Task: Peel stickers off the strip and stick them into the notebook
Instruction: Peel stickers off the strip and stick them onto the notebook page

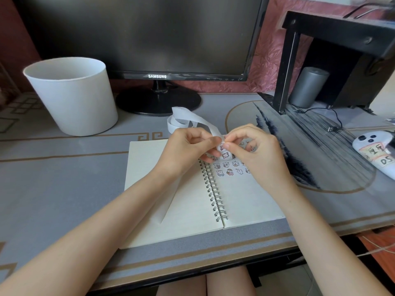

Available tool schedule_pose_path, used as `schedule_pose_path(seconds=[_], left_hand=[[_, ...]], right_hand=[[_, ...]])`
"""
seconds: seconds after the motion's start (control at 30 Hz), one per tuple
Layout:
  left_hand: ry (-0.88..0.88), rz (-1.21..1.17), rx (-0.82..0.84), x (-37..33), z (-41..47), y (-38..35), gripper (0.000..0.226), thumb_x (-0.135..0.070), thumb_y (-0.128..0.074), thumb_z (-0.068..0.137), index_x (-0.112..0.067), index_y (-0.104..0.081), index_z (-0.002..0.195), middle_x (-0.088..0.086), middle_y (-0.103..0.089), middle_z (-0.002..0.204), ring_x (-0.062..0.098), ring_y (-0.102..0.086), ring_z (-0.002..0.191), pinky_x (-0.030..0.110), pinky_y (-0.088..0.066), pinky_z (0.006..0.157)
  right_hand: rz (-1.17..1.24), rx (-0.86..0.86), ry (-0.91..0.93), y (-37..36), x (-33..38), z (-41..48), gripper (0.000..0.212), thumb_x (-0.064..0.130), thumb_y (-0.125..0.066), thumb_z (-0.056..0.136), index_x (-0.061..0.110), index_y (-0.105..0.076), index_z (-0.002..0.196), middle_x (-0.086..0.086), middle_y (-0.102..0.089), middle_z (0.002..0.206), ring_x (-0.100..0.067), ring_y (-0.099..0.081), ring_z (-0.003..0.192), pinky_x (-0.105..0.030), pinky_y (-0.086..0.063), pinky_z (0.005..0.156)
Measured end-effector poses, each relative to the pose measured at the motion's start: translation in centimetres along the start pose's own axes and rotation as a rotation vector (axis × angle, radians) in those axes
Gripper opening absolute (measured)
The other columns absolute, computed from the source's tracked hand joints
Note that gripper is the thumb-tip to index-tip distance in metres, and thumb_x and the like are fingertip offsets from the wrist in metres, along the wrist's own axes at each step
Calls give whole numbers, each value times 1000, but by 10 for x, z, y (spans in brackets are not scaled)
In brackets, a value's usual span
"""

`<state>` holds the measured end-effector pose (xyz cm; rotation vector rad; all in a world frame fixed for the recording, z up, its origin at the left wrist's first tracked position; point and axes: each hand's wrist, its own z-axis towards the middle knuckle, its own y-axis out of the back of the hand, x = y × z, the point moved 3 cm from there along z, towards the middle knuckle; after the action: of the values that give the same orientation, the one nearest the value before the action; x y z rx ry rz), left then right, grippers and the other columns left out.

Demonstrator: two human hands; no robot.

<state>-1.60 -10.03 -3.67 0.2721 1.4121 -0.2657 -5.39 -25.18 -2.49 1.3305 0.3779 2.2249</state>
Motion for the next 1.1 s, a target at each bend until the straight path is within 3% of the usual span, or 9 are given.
schedule_pose_path(seconds=[0.27, 0.5, 0.63, 0.73, 0.87, 1.1], left_hand=[[2, 6, -20, 0, 0, 1, 16, -6, -64, 88, 9, -67, 83, 5, -69, 63, 10, -68, 62, 20, -54, 56], [5, 9, -49, -1, -1, 3, 17, -8, -62, 90, 0, -64, 75, 5, -68, 64, 11, -67, 62, 20, -53, 54], [10, 11, -68, -2, -1, 4, 20, -9, -61, 92, -2, -61, 73, 3, -67, 58, 10, -62, 55, 20, -53, 54], [17, 9, -70, -2, -1, 3, 21, -8, -60, 92, -4, -60, 71, 2, -66, 57, 8, -61, 53, 19, -53, 53], [21, 11, -63, -2, -1, 3, 21, -8, -60, 92, -4, -60, 71, 2, -67, 58, 8, -61, 54, 19, -53, 55], [21, 19, -59, -1, -1, 3, 21, -8, -59, 92, -4, -59, 72, 3, -67, 59, 7, -62, 54, 19, -54, 57]], right_hand=[[-90, -5, 55, -1, 0, -1, 8, 11, -70, 82, 16, -67, 78, 12, -64, 92, -5, -60, 84, -21, -43, 65], [-100, 4, 116, 0, 2, -3, 6, 15, -68, 83, 19, -66, 80, 10, -60, 96, -10, -55, 97, -17, -38, 77], [110, 9, -54, 10, 3, -4, 15, 10, -68, 84, 24, -65, 79, 11, -67, 83, -7, -60, 82, -26, -45, 75], [155, 6, -214, 25, -4, -5, 14, 7, -68, 83, 20, -66, 78, 9, -66, 72, 0, -57, 65, -13, -41, 59], [126, 13, -465, 49, -27, -13, 3, 9, -68, 84, 10, -67, 81, 9, -60, 55, 2, -47, 43, -11, -34, 44], [50, -4, -650, 63, -51, -28, 4, 12, -71, 82, 10, -70, 79, 4, -58, 50, -2, -40, 37, -10, -35, 41]])
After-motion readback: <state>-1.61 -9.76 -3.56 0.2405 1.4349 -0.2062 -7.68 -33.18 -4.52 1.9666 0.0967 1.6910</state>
